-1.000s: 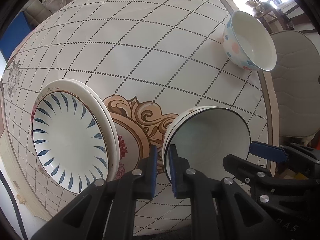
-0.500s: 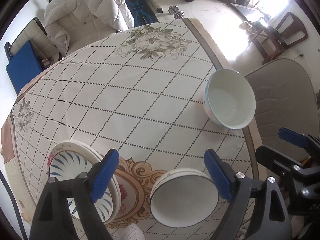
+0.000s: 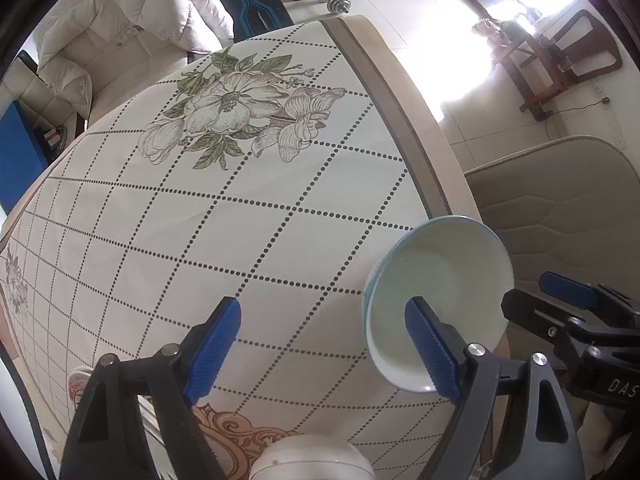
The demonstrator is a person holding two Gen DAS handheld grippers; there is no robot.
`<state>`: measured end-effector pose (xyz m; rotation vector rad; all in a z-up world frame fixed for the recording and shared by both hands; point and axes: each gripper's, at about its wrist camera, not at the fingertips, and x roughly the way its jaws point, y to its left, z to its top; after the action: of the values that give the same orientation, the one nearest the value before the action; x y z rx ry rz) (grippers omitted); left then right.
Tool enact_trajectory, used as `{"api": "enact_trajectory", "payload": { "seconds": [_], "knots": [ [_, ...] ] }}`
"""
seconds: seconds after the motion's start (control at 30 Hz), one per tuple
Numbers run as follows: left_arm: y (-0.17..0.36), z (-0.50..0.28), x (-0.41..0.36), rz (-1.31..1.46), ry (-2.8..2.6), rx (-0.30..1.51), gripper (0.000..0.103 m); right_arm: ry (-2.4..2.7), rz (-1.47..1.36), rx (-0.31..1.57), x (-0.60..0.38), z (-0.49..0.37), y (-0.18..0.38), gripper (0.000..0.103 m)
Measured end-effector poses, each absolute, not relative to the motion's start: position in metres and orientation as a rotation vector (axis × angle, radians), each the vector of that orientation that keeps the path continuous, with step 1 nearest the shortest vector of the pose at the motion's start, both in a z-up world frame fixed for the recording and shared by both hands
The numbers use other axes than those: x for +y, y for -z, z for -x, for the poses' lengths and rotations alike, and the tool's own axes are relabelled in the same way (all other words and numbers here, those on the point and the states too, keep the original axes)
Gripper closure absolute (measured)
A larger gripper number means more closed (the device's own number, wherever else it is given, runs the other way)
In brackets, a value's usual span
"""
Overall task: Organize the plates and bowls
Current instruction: 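Grasp the polka-dot bowl rim with the left tool while the right tool grips it, then lift the polka-dot bowl with both tools toward the bowl stack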
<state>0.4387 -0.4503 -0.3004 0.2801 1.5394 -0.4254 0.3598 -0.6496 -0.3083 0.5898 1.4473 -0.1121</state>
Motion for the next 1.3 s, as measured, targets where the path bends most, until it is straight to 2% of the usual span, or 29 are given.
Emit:
{"api": "enact_trajectory", "payload": {
  "seconds": [0.03,0.1,0.27,0.37,0.4,0.5,1.3],
  "knots": [
    [0.305,-0.442,-0.453,-0.274,0.433,1.558,0.027,0.113,-0.597,1.466,-0.652,-0.364,0.313,0.035],
    [0.312,-0.447,-0.458,-0.255,0.451,1.592,0.043,0.112,-0.605,1.483,-0.652,-0.371,0.321,0.04],
    [0.324,-0.449,-0.466,-0.264,0.475,1.635,0.066,0.085,-0.612,1.526,-0.643,-0.382,0.336,0.061],
    [0.326,-0.445,-0.471,-0.267,0.494,1.642,0.082,0.078,-0.612,1.547,-0.638,-0.385,0.341,0.08],
    [0.325,-0.443,-0.472,-0.274,0.499,1.64,0.088,0.08,-0.613,1.557,-0.637,-0.385,0.343,0.089],
    [0.325,-0.438,-0.479,-0.307,0.501,1.638,0.097,0.089,-0.575,1.568,-0.633,-0.386,0.343,0.094],
    [0.301,-0.439,-0.45,-0.313,0.467,1.579,0.097,0.055,-0.578,1.566,-0.617,-0.39,0.317,0.094]
  ]
}}
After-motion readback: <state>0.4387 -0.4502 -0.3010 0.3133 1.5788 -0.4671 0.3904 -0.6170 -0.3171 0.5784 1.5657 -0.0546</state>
